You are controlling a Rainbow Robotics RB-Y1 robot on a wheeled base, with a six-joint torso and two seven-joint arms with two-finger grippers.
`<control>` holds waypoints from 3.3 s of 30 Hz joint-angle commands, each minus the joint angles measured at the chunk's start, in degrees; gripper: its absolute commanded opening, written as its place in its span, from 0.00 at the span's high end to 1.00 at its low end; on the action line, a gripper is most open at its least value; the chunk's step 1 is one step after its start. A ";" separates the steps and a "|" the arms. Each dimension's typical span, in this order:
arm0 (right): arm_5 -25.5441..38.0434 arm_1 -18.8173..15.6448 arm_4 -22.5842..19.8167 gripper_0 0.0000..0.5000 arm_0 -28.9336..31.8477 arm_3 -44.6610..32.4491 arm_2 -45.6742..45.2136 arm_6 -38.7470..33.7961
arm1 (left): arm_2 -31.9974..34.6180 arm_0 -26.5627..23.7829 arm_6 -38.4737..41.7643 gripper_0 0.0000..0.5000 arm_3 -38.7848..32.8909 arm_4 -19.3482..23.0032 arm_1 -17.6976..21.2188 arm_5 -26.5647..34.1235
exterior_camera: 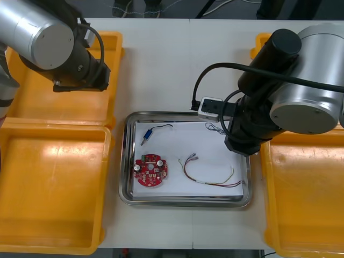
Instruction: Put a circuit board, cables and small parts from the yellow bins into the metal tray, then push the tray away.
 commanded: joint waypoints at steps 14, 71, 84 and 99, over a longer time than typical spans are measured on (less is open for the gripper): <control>-14.50 4.35 9.55 1.00 -3.81 10.96 13.21 9.41 | 3.44 -12.83 -19.98 0.00 23.29 -1.88 2.16 -7.97; 13.06 8.13 7.00 0.00 -3.37 -2.75 -8.41 -9.31 | -1.66 -13.88 -29.82 0.00 52.82 -5.14 -4.87 -38.20; 13.06 2.50 7.18 0.00 4.98 -7.59 -25.29 -12.39 | -1.66 -13.53 -29.82 0.00 52.73 -5.14 -4.79 -37.94; 13.06 -1.28 4.72 0.00 17.55 -6.36 -45.94 -12.92 | -1.57 -11.60 -29.91 0.70 52.73 -5.22 -4.52 -38.03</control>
